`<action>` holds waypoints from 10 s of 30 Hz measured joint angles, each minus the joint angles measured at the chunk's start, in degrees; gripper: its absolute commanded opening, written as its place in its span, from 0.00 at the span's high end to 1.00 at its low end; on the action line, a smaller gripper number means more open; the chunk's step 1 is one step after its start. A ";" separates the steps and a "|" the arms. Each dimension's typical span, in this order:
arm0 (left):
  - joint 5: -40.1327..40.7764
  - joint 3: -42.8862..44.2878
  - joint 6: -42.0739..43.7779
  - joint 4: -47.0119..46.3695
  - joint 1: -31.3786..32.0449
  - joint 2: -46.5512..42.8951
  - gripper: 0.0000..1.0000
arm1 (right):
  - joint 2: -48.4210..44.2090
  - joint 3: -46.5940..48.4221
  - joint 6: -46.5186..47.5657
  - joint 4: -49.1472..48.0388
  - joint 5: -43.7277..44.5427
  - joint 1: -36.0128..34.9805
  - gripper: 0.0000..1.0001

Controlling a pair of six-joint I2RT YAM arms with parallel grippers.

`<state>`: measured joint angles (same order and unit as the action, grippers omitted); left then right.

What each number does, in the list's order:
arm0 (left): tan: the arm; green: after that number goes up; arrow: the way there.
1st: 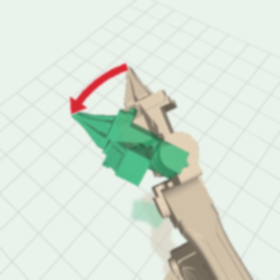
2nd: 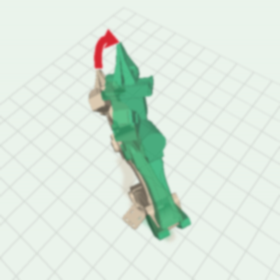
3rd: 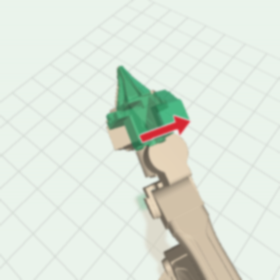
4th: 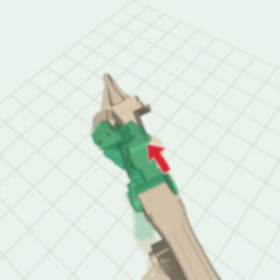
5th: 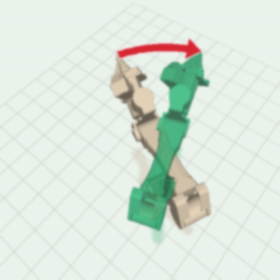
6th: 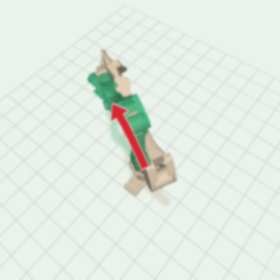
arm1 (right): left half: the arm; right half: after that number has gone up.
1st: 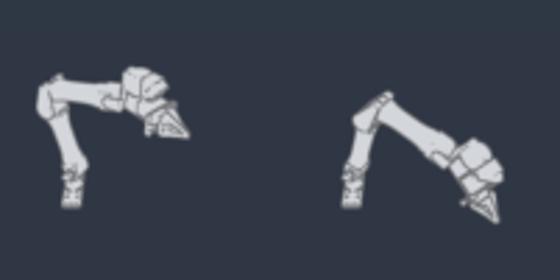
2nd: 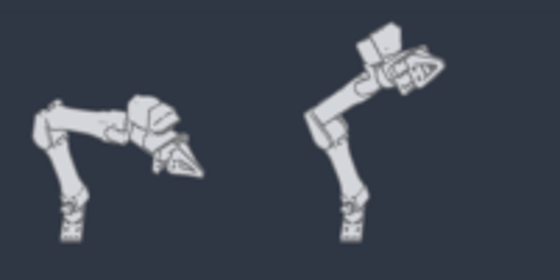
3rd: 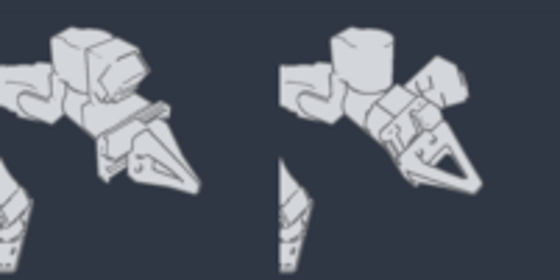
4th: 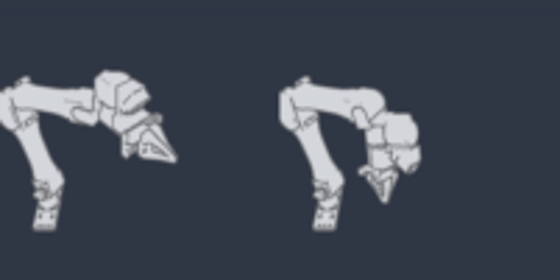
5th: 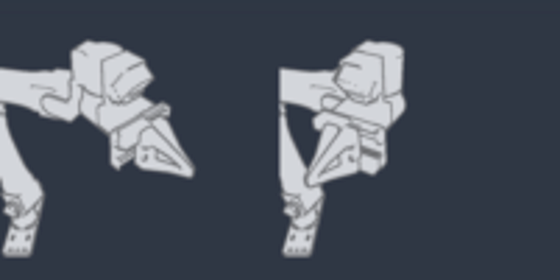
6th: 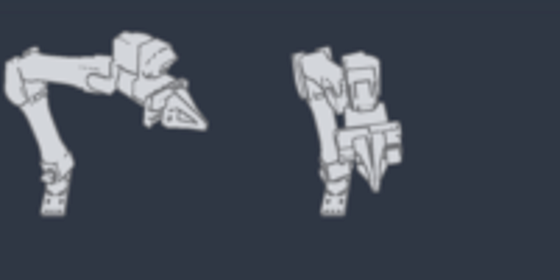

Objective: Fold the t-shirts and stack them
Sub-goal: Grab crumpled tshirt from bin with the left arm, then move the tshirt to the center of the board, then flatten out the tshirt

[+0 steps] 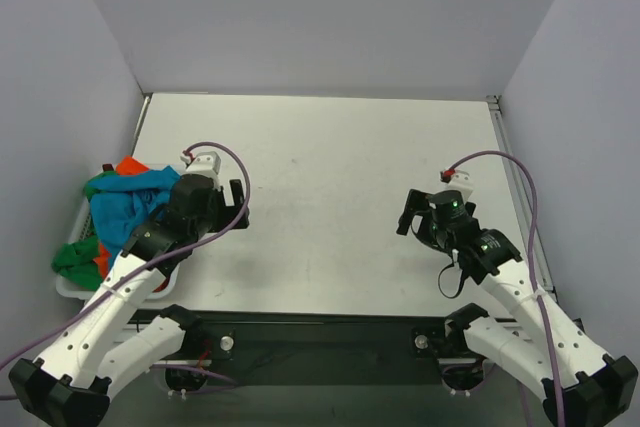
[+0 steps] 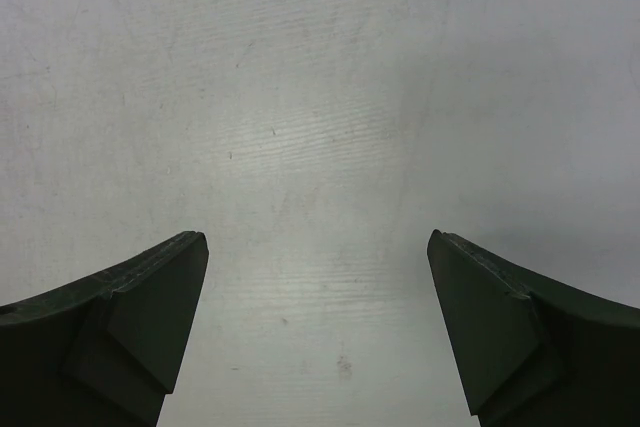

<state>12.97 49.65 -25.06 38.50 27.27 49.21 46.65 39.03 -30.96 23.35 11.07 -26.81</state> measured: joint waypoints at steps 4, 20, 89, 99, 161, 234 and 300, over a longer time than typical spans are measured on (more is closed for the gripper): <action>0.98 0.00 -0.04 0.52 0.00 -0.37 0.03 | -0.94 -0.02 0.28 0.00 -0.13 0.00 0.00; 15.58 13.92 -3.63 7.37 -9.62 8.33 0.04 | -0.85 -0.17 1.27 0.13 -1.09 0.00 0.02; 7.43 63.87 1.03 -0.09 15.91 44.28 1.00 | 1.60 12.48 0.81 4.28 -5.73 0.11 0.04; 5.14 63.87 -2.51 -0.07 19.26 50.90 1.00 | -2.27 1.60 -4.70 -2.43 -3.32 -12.31 0.08; -4.42 15.02 -21.22 -24.68 -2.36 53.90 0.42 | 22.80 -10.23 -9.51 -22.77 -12.98 4.90 0.44; 1.49 25.33 -10.49 -17.92 -7.26 60.52 1.00 | 34.88 -3.52 -4.83 -24.46 -11.82 14.47 0.70; -21.49 64.61 -9.64 6.78 -25.59 44.68 1.00 | 30.29 64.43 -7.56 10.14 -20.94 37.77 0.99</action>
<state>-8.51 114.26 -34.70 45.28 1.67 93.89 76.95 103.46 -38.52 33.50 -9.87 10.96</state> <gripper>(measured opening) 0.026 0.034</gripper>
